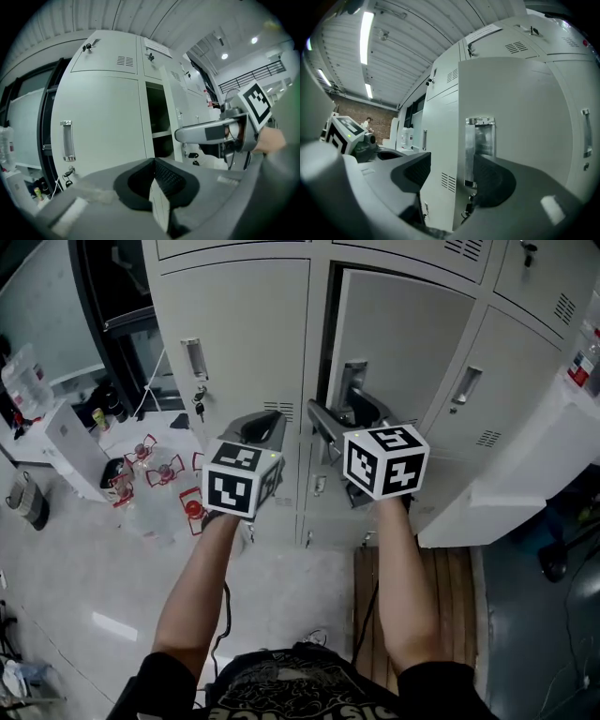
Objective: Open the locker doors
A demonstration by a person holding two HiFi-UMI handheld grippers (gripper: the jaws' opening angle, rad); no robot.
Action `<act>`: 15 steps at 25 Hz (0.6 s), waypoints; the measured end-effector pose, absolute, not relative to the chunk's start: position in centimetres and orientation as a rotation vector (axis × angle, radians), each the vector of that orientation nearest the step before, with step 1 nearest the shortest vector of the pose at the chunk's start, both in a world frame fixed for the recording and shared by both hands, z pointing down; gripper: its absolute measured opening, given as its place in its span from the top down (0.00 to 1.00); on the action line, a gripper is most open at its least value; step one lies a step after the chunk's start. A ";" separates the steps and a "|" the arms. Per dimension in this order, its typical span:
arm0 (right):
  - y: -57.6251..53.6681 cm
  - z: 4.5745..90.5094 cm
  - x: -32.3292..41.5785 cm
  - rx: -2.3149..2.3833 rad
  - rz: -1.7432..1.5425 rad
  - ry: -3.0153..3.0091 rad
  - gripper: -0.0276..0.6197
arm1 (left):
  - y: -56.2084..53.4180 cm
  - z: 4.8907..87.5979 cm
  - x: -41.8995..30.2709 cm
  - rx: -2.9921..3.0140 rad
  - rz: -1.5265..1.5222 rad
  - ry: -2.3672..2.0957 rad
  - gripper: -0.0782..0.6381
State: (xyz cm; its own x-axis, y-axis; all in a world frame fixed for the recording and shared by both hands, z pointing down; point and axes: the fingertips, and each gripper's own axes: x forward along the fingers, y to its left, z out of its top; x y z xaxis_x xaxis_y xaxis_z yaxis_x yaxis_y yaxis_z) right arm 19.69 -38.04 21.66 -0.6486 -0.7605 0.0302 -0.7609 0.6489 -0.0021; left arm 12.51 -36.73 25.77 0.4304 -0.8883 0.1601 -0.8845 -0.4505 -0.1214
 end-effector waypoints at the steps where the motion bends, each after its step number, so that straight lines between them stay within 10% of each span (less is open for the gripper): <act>1: -37.6 21.7 19.9 1.322 0.024 -2.819 0.54 | -36.5 25.6 12.7 -2.649 -0.311 1.616 0.88; 15: -31.9 21.6 25.7 1.605 0.012 -2.680 0.60 | -32.3 25.5 17.9 -2.782 -0.296 1.334 0.88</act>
